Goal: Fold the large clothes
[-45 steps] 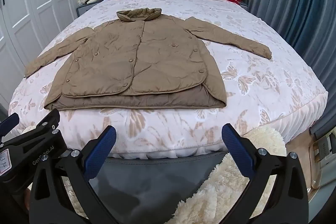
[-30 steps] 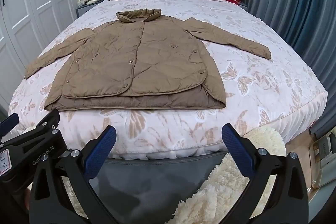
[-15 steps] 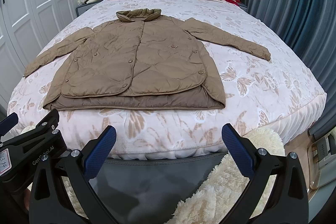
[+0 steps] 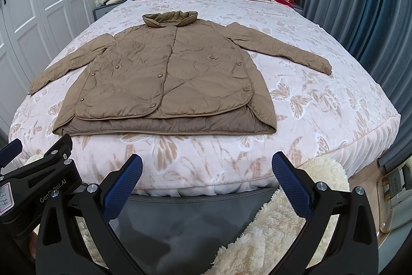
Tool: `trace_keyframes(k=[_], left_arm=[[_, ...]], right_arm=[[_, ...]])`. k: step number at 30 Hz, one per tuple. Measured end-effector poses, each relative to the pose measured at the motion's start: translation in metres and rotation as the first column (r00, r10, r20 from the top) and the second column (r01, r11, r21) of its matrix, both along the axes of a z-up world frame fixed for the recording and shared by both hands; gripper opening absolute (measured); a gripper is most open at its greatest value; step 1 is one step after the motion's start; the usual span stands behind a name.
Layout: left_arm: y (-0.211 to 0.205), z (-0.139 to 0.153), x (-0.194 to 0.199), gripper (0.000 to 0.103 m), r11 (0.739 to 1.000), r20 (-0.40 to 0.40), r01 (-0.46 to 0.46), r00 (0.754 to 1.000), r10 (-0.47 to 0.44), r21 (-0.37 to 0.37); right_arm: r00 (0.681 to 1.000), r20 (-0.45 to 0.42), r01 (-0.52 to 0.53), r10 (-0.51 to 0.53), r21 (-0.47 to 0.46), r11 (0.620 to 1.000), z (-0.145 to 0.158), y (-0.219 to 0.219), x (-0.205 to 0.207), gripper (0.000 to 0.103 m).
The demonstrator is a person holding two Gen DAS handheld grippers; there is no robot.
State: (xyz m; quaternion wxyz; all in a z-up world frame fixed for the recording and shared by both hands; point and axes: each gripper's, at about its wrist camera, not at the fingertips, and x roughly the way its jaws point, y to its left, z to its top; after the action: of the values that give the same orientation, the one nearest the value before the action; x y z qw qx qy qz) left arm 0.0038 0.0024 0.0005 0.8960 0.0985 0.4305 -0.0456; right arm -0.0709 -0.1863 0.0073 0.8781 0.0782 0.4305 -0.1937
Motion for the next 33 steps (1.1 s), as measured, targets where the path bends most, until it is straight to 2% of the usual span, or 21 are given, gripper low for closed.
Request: trace_keyframes(k=[33], left_arm=[[0.0030,-0.0052,-0.0029,0.096,1.000,-0.014,-0.008,1.000,0.008,-0.007]], right_arm=[[1.000,-0.002,0.000,0.000,-0.002,1.000,-0.0008,0.0006,0.0000,0.098]])
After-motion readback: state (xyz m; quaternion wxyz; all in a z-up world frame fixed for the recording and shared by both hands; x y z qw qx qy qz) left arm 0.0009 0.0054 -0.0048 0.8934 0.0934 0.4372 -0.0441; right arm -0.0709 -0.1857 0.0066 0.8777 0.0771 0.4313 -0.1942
